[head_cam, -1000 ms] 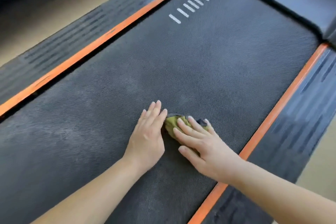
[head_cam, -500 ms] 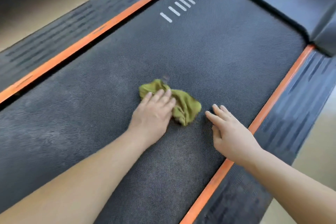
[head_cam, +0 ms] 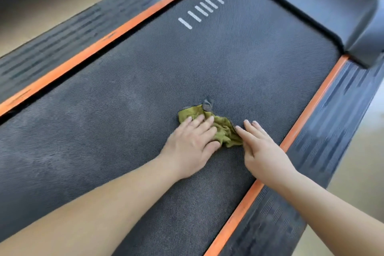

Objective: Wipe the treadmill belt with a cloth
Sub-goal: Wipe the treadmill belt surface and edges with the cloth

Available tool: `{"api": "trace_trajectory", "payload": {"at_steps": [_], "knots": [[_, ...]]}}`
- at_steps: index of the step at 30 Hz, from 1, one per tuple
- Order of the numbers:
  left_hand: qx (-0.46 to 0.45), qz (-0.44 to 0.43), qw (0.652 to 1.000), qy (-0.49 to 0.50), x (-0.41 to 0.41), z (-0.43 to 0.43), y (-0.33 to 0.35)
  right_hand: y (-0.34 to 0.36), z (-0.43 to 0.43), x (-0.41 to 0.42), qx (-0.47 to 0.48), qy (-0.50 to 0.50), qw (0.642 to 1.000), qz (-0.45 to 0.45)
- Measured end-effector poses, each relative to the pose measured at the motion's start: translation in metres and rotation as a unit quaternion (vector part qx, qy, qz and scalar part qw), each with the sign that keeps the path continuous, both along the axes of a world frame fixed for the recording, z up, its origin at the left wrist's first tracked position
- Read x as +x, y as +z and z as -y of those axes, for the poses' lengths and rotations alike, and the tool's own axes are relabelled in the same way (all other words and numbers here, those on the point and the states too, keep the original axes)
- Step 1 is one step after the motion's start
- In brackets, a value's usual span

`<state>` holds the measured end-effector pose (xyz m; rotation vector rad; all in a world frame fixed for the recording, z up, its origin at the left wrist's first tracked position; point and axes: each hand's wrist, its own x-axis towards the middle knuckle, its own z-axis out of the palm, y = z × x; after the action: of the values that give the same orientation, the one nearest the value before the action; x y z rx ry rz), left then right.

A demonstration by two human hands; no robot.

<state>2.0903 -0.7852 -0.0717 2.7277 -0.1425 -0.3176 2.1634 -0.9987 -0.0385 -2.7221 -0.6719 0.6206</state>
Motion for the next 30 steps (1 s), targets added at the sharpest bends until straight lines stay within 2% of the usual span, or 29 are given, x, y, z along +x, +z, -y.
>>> {"api": "trace_trajectory", "payload": {"at_steps": [3,5,7,9,11,12,13,16,17,18,20,22,24,25,27,29,30], "knots": [[0.026,-0.002,0.999,0.038,-0.006,0.021,-0.009,0.000,-0.001,0.002,-0.003,-0.010,1.000,-0.014],[0.023,0.042,0.998,0.031,-0.016,0.032,-0.009,0.004,-0.001,0.003,0.000,-0.038,0.998,-0.051],[-0.016,0.102,0.993,-0.050,-0.041,0.042,-0.010,0.009,-0.002,0.004,-0.005,-0.042,0.996,-0.077],[-0.044,0.088,0.983,-0.158,-0.062,0.040,-0.009,0.011,-0.003,0.005,-0.033,-0.018,0.996,-0.084],[-0.022,0.089,0.972,-0.215,-0.056,0.022,-0.014,0.010,-0.002,0.006,-0.066,0.004,0.994,-0.087],[-0.007,0.097,0.974,-0.204,-0.046,0.014,-0.015,0.009,-0.001,0.006,-0.073,0.005,0.993,-0.088],[0.008,0.106,0.983,-0.152,-0.034,0.007,-0.015,0.008,-0.001,0.006,-0.073,0.002,0.993,-0.088],[-0.002,0.077,0.994,0.078,-0.009,-0.004,-0.009,0.008,-0.002,0.005,-0.064,0.000,0.994,-0.087],[-0.018,0.083,0.991,0.101,-0.013,0.003,-0.007,0.007,-0.002,0.005,-0.061,-0.001,0.995,-0.084],[-0.033,0.101,0.991,0.080,-0.023,0.014,-0.004,0.007,-0.003,0.005,-0.056,-0.005,0.995,-0.081],[-0.060,0.135,0.988,-0.051,-0.054,0.034,-0.002,0.007,-0.005,0.006,-0.054,-0.011,0.996,-0.075],[-0.079,0.118,0.974,-0.177,-0.084,0.043,-0.002,0.007,-0.006,0.007,-0.070,0.007,0.996,-0.055],[-0.072,0.122,0.960,-0.242,-0.086,0.032,-0.012,0.006,-0.010,0.006,-0.079,0.030,0.995,-0.044],[-0.053,0.137,0.959,-0.244,-0.079,0.022,-0.018,0.007,-0.013,0.005,-0.079,0.033,0.995,-0.046],[-0.006,0.166,0.976,-0.143,-0.058,0.002,-0.027,0.007,-0.020,0.004,-0.076,0.031,0.996,-0.045],[0.018,0.141,0.990,0.016,-0.046,-0.011,-0.028,0.006,-0.027,0.003,-0.077,0.029,0.996,-0.037],[0.020,0.131,0.990,0.046,-0.051,-0.008,-0.029,0.004,-0.029,0.003,-0.075,0.025,0.996,-0.037]]}}
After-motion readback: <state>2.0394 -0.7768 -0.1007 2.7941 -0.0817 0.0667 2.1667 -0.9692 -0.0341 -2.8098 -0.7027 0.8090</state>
